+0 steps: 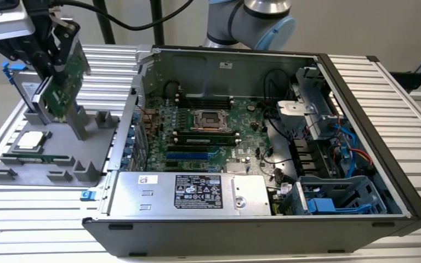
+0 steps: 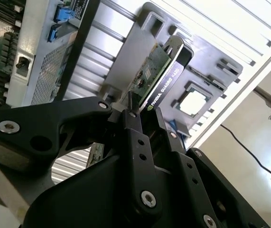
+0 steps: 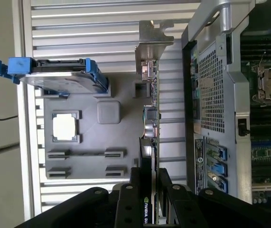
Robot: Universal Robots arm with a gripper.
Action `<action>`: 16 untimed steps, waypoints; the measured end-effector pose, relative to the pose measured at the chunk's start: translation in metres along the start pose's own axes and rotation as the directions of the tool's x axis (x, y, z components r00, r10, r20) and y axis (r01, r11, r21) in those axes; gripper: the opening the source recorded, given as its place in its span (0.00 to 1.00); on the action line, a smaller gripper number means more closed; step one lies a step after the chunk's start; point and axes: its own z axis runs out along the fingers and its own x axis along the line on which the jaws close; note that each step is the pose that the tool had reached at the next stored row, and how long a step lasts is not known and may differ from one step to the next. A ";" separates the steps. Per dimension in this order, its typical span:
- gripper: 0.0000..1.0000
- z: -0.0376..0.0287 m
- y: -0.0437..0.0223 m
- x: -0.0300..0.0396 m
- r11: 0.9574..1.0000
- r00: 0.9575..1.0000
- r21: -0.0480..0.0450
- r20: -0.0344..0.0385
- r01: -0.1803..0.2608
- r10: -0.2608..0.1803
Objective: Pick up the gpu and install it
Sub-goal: 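Pick up the gpu and move the gpu toward the slot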
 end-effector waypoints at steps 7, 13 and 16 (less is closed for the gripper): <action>0.00 -0.0085 0.0004 -0.0001 1.000 1.000 0.000 0.000 0.000 0.000; 0.00 -0.0172 0.0008 -0.0002 1.000 1.000 0.000 0.000 0.000 0.000; 0.00 -0.0216 0.0010 -0.0002 1.000 1.000 0.000 0.000 0.000 0.000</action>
